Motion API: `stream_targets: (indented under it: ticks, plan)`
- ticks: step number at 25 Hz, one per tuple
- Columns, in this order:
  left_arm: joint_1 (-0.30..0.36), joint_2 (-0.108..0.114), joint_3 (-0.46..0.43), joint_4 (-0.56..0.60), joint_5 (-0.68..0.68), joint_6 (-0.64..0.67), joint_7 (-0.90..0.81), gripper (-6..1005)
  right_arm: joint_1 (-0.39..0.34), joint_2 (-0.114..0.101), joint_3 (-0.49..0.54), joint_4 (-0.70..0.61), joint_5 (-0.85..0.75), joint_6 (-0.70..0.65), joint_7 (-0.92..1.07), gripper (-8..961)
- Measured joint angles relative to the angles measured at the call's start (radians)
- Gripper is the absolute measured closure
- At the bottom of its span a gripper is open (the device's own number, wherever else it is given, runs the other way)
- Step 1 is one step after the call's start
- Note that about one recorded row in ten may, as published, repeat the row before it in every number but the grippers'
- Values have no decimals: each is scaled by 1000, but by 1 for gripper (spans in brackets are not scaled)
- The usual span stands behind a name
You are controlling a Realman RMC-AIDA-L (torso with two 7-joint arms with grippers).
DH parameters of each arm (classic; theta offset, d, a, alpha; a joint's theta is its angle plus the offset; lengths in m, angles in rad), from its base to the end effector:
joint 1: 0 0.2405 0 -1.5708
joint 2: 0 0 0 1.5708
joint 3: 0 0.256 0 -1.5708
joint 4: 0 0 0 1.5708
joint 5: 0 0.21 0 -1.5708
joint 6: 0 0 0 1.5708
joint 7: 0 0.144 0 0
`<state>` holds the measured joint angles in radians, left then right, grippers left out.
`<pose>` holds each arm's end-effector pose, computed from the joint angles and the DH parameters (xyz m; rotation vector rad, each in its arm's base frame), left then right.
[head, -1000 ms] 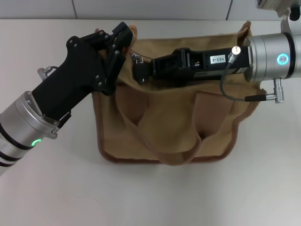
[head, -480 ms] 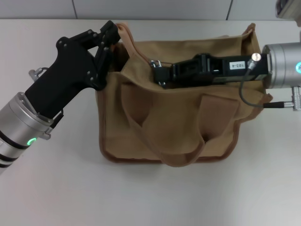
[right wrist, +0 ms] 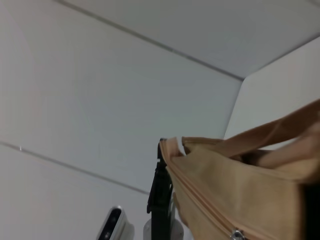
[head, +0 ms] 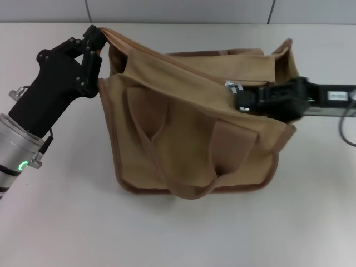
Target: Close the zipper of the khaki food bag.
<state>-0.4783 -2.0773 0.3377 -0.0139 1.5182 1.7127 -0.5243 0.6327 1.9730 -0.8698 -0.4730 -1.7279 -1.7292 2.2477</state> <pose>-0.2651 0.2906 -0.0130 -1.9163 -0.3346 -1.2941 0.2175 0.3339 0.0112 2.2430 -1.5877 -0.8855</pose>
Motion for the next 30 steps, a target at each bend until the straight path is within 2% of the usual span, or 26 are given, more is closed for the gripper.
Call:
stream_targets:
  ticks: [4,9,13,18,22,24,30]
  plan:
    - [1,0,-5,0,0,-6,0,962,-71,-16,47,-14,-3,-32,-6,945]
    - [-2,-1,-6,-7,0,-14,-1,961,-135,-21,71,-41,-2,-57,-26,943]
    - [-6,-1,-7,-11,0,-21,-1,960,-164,-24,138,-42,-4,-101,-92,941]
    - [-10,-2,-7,-13,1,-18,-2,958,-182,-40,280,-43,-2,-252,-183,939]
    - [-26,1,5,-6,11,-1,-5,957,-185,-42,319,-43,0,-301,-248,937]
    - [-38,4,10,9,14,30,-24,957,-187,-40,327,-41,0,-309,-303,858]
    - [-74,4,-24,80,4,155,-79,826,-176,-29,322,-34,0,-309,-406,630]
